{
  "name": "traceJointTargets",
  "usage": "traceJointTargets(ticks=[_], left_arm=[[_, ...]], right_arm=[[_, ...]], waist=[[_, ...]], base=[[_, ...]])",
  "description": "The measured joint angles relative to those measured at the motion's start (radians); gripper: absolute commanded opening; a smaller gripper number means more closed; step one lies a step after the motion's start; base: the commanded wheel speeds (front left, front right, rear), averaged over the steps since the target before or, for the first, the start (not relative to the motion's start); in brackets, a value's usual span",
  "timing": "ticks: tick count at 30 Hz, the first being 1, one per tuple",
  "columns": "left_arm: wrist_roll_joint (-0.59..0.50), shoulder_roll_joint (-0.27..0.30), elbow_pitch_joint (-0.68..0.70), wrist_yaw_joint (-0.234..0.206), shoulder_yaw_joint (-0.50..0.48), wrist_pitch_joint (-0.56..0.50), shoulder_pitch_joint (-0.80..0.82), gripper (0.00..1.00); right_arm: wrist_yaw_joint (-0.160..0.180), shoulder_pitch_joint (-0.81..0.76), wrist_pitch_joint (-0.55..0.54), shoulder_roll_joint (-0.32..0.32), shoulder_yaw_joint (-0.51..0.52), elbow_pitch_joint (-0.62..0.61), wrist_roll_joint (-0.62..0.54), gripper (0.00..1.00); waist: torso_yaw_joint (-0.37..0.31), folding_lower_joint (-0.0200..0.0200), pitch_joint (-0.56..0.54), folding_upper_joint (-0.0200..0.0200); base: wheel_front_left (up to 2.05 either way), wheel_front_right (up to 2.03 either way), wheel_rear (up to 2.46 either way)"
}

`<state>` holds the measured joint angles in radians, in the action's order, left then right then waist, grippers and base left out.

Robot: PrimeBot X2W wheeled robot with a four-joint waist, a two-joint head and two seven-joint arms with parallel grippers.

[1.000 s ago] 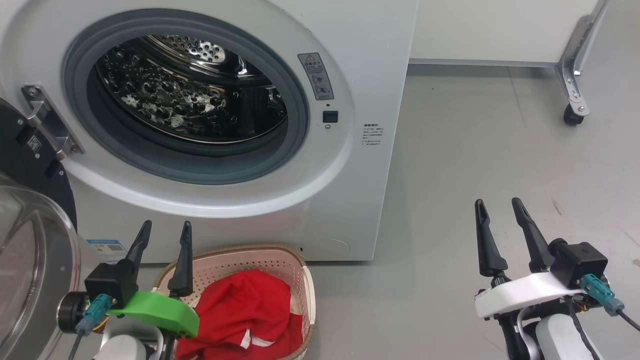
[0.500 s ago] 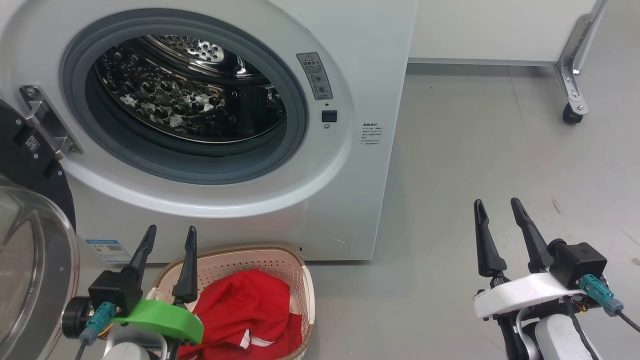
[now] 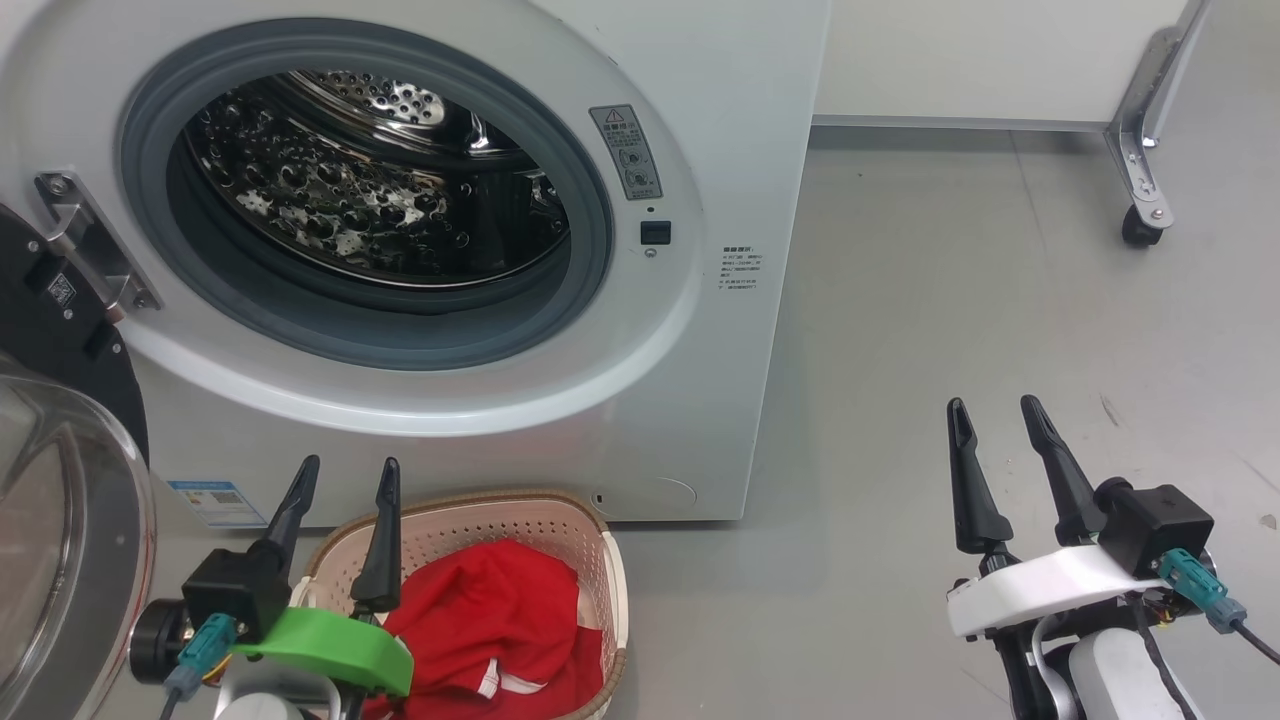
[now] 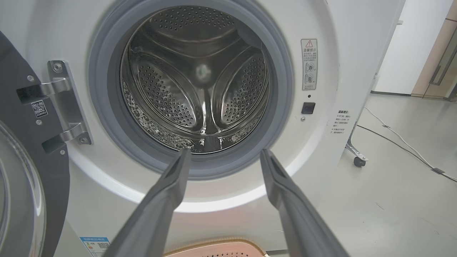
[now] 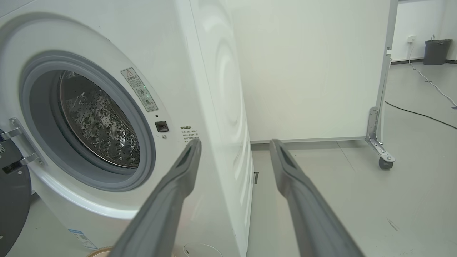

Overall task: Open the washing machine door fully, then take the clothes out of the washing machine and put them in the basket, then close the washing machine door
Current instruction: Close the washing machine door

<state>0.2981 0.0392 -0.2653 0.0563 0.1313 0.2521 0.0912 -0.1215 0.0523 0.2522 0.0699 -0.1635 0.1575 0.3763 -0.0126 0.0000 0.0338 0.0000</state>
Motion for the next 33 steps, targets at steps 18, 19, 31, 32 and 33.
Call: traceJointTargets(ticks=[18,19,31,32,33], left_arm=[[0.018,0.0,0.014,-0.009,0.013,0.0,-0.015,1.0],[0.018,0.0,0.014,-0.009,0.013,0.0,-0.015,1.0],[0.025,0.0,0.018,-0.017,0.021,0.0,-0.019,1.0],[0.025,0.0,0.018,-0.017,0.022,0.0,-0.019,1.0],[0.025,0.0,0.018,-0.017,0.022,0.0,-0.019,1.0]], right_arm=[[0.0,0.0,0.0,-0.003,-0.001,0.0,0.0,1.0],[0.0,0.0,0.0,-0.003,-0.002,0.0,0.0,1.0],[0.0,0.0,0.0,-0.003,-0.004,0.0,-0.002,1.0],[0.0,0.0,0.0,-0.003,-0.004,0.0,-0.002,1.0],[0.0,0.0,0.0,-0.004,-0.005,0.0,-0.002,1.0]], waist=[[-0.004,0.0,0.0,0.0],[-0.004,0.0,0.0,0.0],[-0.005,0.0,0.005,0.0],[-0.005,0.0,0.005,0.0],[-0.005,0.0,0.005,0.0]], base=[[-0.01,0.01,0.0],[-0.15,0.15,0.0],[-0.42,0.42,0.0],[-0.69,0.69,0.0],[-0.73,0.73,0.0]])
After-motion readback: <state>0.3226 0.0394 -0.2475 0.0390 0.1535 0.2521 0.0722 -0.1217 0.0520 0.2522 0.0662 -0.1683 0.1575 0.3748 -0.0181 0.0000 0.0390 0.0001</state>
